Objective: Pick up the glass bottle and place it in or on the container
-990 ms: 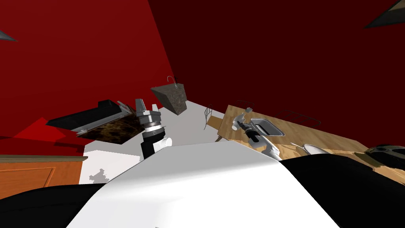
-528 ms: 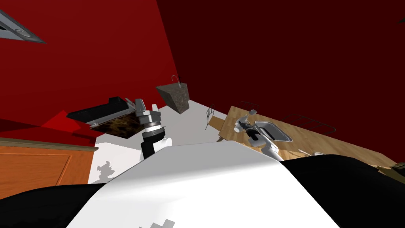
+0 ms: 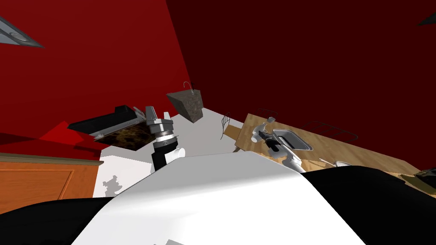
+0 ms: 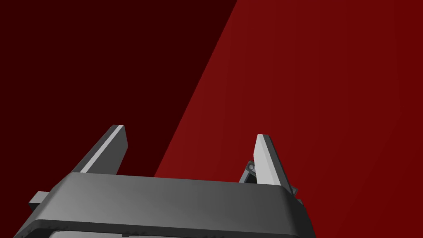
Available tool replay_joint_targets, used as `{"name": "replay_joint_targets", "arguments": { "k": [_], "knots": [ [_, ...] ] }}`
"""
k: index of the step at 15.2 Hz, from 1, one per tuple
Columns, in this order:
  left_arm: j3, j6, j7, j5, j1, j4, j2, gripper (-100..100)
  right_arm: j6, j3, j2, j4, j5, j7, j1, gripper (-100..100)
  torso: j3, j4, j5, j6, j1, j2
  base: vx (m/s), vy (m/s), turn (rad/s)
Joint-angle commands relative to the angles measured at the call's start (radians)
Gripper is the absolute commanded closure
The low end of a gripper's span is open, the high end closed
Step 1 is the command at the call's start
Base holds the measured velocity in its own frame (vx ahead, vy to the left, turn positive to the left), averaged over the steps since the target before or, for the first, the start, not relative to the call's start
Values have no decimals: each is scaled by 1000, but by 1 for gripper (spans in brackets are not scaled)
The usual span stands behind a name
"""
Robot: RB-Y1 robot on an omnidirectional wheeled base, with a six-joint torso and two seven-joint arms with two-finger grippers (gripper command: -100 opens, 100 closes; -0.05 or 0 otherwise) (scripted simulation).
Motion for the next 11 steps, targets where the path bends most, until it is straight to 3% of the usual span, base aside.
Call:
{"name": "replay_joint_targets", "arguments": {
  "k": [1,2,8,11],
  "knots": [
    [0,0,0,0,0,0,0,0,0,0,0,0,0,0,0,100,0,0,0,0,0,0,14,43,-97],
    [0,0,0,0,0,0,0,0,10,-11,-40,-15,-22,-25,18,100,0,0,0,-1,0,0,-36,7,79],
    [0,0,0,0,0,0,0,0,40,-36,-131,-42,-73,-77,52,100,5,3,0,-1,-9,8,-86,-71,108],
    [0,0,0,0,0,0,0,0,66,-52,-202,-60,-113,-117,79,100,5,3,1,-1,-8,7,-74,-68,98]
  ]
}}
